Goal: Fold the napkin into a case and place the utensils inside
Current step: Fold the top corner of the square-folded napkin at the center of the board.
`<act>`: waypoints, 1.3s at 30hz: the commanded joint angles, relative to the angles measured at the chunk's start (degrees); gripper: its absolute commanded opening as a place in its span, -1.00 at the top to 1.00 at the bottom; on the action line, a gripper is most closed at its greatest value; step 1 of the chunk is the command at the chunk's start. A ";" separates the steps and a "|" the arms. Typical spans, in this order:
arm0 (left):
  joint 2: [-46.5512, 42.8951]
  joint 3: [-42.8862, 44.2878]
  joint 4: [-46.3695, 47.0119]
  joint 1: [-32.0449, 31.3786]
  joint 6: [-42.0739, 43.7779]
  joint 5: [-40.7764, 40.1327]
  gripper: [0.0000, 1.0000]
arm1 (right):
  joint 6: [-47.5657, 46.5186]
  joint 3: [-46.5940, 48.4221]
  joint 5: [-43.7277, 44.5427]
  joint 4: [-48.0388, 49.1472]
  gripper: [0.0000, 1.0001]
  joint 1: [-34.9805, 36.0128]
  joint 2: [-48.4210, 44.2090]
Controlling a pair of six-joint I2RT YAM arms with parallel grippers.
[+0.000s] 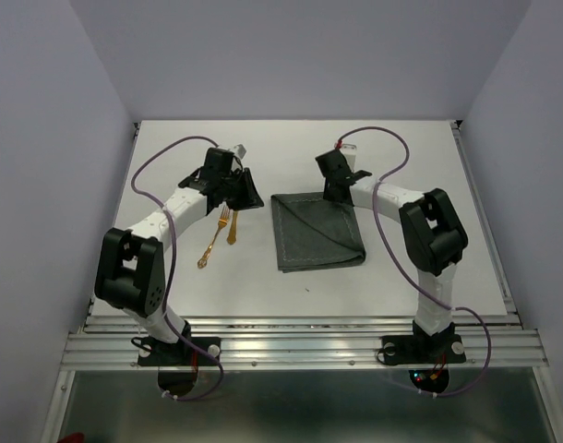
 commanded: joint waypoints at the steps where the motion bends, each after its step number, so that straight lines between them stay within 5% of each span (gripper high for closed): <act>1: 2.39 4.76 0.71 -1.91 -0.85 1.91 0.36 | 2.42 -1.44 -0.22 0.40 0.31 -0.88 -4.93; 5: 6.78 8.45 0.98 -3.58 -1.99 2.79 0.41 | 3.65 -5.74 0.31 1.19 0.30 -0.88 -11.08; 16: 16.19 16.45 1.24 -6.48 -2.96 3.76 0.99 | 8.92 -24.55 -5.92 -1.26 0.31 -1.41 -30.59; 27: 24.18 22.07 0.36 -6.75 -1.64 2.88 1.00 | 11.47 -34.93 -16.38 -0.57 0.33 -0.88 -38.86; 39: 26.57 25.07 -1.13 -6.75 -1.20 -0.63 1.00 | 13.41 -39.86 -11.04 4.18 0.57 -0.88 -32.63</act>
